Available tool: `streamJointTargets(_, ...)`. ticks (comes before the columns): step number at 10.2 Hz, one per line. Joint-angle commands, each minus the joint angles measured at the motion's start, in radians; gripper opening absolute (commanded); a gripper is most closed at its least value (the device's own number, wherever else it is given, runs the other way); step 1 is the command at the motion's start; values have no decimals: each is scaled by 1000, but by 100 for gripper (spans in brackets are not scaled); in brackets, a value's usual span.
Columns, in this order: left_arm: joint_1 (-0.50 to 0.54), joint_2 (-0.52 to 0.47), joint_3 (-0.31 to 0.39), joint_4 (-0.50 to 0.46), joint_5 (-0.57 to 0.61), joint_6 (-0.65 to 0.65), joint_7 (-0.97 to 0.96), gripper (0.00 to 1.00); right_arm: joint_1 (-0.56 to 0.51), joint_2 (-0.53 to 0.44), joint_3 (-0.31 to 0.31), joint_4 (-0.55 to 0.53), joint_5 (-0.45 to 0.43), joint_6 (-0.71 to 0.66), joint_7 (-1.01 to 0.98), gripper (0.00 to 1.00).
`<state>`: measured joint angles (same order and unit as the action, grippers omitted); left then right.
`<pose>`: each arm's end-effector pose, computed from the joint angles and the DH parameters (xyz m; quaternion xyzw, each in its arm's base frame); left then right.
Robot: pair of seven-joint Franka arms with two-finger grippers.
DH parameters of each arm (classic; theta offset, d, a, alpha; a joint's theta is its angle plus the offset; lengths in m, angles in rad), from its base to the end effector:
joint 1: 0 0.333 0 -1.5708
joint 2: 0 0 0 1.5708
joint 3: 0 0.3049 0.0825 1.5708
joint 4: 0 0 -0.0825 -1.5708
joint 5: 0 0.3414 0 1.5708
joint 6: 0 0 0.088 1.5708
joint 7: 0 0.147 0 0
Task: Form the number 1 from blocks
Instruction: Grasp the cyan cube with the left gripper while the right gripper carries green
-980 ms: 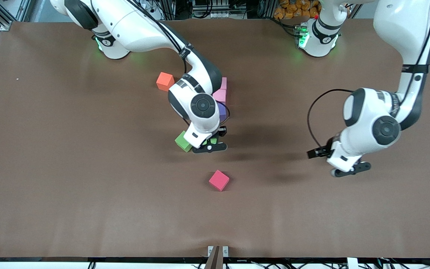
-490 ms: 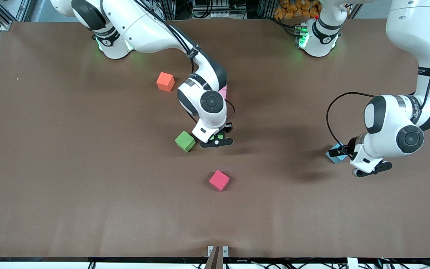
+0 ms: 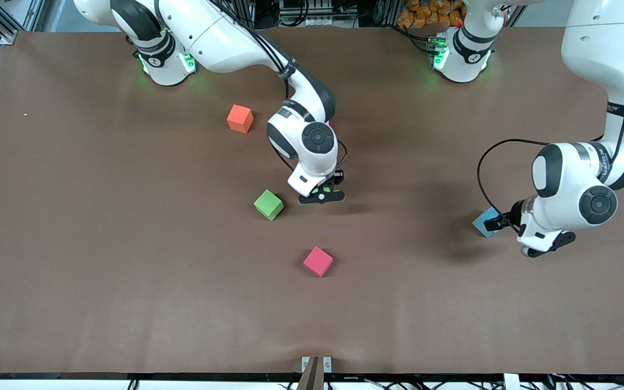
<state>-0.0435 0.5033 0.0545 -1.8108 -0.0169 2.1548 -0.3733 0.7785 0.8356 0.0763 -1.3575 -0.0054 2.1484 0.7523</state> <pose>0.5901 0.0039 0.2313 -0.9779 -0.1932 0.0766 0.0209 0.4593 0.5130 0.1948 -0.9986 -0.0408 0.0337 0.0030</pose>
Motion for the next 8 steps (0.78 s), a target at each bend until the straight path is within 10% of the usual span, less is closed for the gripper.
streamJointTargets(1,-4,-6,4,-48,-6,68,2,100,10,-32,-3,-60,5,-1,19,0)
streamJointTargets(8,-6,7,4,-134,-75,232,-9,100,12,-95,5,-131,16,8,18,0)
